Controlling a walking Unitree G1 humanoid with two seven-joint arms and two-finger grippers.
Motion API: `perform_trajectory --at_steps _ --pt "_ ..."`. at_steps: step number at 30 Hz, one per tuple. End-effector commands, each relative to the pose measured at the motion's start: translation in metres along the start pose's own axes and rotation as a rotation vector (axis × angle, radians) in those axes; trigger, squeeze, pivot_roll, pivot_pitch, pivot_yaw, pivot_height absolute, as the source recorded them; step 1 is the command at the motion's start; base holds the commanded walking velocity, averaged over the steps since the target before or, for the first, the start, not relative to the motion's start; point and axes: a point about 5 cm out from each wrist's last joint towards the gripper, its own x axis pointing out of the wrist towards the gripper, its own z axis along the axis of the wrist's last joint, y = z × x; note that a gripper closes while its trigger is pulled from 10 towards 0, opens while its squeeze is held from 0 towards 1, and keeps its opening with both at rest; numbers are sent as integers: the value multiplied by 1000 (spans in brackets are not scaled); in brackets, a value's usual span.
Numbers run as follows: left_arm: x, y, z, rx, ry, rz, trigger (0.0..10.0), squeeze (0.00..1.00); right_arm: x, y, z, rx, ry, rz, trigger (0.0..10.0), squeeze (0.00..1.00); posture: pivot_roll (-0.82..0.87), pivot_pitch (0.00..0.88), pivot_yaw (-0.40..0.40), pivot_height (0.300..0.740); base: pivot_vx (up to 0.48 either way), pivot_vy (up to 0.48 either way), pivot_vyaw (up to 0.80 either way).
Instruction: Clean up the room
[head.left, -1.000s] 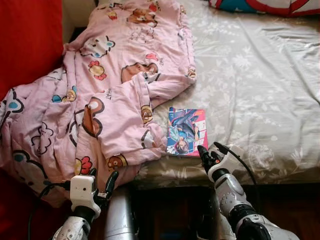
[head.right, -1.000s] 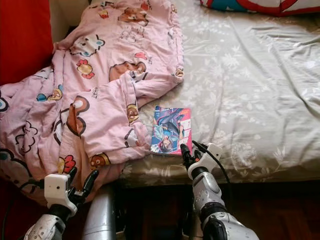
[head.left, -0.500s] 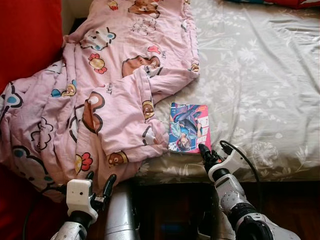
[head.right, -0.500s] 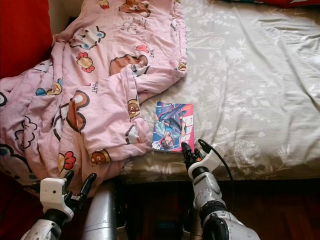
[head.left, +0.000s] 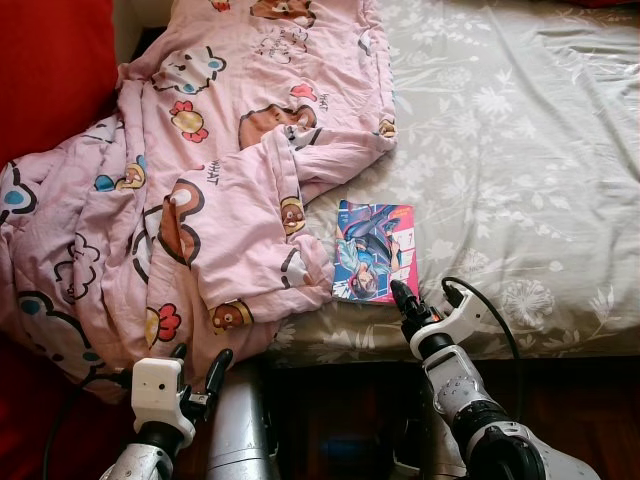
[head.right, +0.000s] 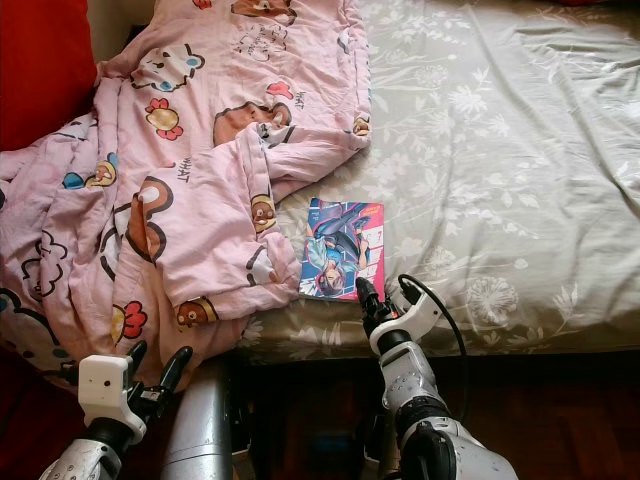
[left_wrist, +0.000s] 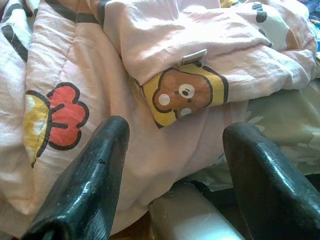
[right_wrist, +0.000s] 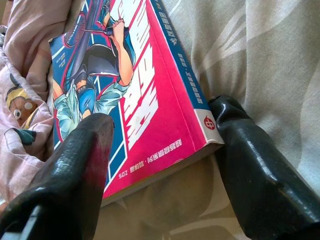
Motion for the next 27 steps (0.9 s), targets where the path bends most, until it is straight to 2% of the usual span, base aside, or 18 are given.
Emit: perform_trajectory --at_steps 1,4,5,6,27 --pt "-6 2 -6 4 40 10 10000 0 -2 3 -23 43 85 1 10000 0 276 310 49 554 0 0 0" --pt "-6 1 -6 3 41 11 10000 0 -3 2 -22 54 77 -7 10000 0 275 312 47 554 0 0 0" --pt "-6 1 -6 2 42 11 10000 0 -3 2 -22 56 75 -6 4549 0 274 311 46 554 0 0 0" --pt "-6 1 -6 2 43 11 10000 0 -3 2 -21 57 73 -6 0 0 273 310 45 554 0 0 0" --pt "-2 -1 -9 1 49 11 10000 0 -1 5 -23 41 83 0 0 0 273 300 34 554 0 0 0"
